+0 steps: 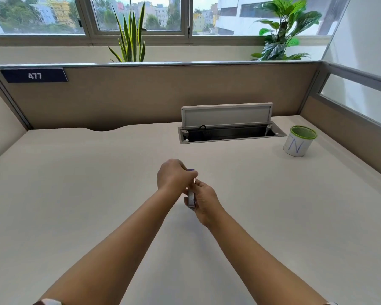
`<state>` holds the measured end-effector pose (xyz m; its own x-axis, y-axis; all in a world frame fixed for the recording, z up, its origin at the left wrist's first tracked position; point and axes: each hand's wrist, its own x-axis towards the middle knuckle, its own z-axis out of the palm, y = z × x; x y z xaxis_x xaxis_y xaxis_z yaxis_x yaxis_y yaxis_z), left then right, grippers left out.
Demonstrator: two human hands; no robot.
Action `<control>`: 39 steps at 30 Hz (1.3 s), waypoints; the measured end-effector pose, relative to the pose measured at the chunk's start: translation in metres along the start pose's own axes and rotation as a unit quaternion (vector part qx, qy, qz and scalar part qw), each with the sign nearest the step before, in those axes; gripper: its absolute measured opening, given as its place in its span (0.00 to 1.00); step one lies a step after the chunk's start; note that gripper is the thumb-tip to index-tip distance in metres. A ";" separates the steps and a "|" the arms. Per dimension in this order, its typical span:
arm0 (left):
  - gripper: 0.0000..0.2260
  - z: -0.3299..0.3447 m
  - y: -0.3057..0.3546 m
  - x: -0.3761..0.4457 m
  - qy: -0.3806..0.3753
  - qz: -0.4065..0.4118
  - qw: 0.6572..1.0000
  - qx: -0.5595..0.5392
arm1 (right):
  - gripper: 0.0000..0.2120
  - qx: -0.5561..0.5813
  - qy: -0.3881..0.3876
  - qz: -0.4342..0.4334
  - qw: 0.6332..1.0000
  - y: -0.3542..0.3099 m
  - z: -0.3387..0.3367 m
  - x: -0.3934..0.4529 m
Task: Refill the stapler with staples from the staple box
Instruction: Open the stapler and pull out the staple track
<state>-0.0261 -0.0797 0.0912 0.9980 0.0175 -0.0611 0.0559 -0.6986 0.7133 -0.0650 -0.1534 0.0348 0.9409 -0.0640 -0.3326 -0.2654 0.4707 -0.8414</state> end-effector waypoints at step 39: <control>0.12 -0.046 -0.088 -0.024 -0.140 -0.117 0.902 -0.390 | 0.13 0.272 0.035 0.000 0.962 -0.013 -0.023 0.005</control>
<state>-0.0531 0.0146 0.0620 0.9151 -0.1587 -0.3706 0.3782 0.0192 0.9255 -0.0618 -0.1802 0.0346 0.9193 -0.1137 -0.3767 -0.0986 0.8603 -0.5002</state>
